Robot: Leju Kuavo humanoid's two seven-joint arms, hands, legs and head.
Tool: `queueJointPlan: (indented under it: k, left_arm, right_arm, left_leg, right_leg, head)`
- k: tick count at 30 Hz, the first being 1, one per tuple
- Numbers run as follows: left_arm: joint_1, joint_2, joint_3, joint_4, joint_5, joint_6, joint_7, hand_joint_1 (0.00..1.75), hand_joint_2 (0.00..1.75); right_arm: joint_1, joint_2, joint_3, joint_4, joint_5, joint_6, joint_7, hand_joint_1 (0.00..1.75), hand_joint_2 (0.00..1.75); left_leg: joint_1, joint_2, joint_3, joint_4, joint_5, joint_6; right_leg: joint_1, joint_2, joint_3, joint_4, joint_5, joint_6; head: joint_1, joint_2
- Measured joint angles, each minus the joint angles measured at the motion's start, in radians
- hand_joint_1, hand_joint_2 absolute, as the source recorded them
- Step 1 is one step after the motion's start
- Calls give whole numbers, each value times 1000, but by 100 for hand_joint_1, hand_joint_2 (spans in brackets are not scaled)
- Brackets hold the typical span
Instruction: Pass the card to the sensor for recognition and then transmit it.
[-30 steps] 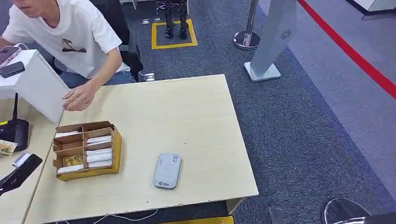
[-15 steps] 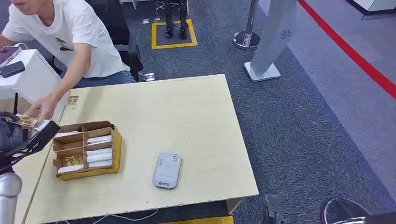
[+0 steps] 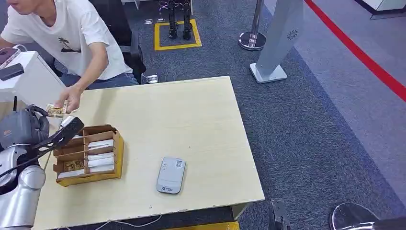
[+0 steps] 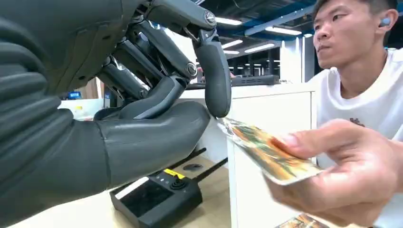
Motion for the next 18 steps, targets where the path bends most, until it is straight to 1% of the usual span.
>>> queueJointPlan:
  k: [1,2,3,4,7,9,13,15,18]
  left_arm:
    - [0,-1,0,1,0,0,0,175,175]
    - [0,-3,-1,2,4,2,0,0,175]
    - [0,-5,-1,2,6,3,0,0,175]
    - [-1,-6,-1,3,8,6,0,0,0]
    - [0,-14,-1,3,23,38,0,0,0]
    - [3,-21,-1,3,59,40,-6,0,0]
    - [47,-39,0,-6,154,95,-67,0,0]
    - [80,-45,0,-36,181,110,-85,0,0]
    - [145,-55,0,-112,203,125,-106,0,0]
  right_arm:
    - [0,0,0,0,0,0,0,0,0]
    - [0,0,0,0,-2,0,0,0,0]
    - [0,0,0,0,-3,0,0,0,0]
    - [0,0,0,0,-3,0,0,0,0]
    - [1,0,2,0,-12,-3,0,0,0]
    - [5,0,2,0,-11,-20,15,0,0]
    - [39,-3,2,1,-21,-32,7,0,0]
    - [52,-5,0,1,-27,-37,-1,0,0]
    - [64,-6,-6,1,-35,-39,-7,0,0]
  left_leg:
    - [0,0,0,0,0,0]
    - [0,0,0,0,0,0]
    - [0,0,0,0,0,0]
    - [0,0,0,0,0,0]
    - [0,0,0,0,0,0]
    - [0,0,0,0,0,0]
    - [0,0,0,0,0,0]
    - [0,0,0,0,-1,0]
    - [0,0,0,0,-1,0]
  right_leg:
    - [0,0,0,0,0,0]
    - [0,0,0,0,0,0]
    - [0,0,0,0,0,0]
    - [0,0,0,0,0,0]
    - [0,0,0,0,0,0]
    - [0,0,0,0,0,0]
    - [0,0,1,0,0,0]
    - [0,0,0,0,0,0]
    - [0,0,0,0,-1,0]
  head:
    - [0,0]
    - [0,0]
    - [0,0]
    - [0,0]
    - [0,0]
    - [0,0]
    - [0,0]
    - [0,0]
    - [0,0]
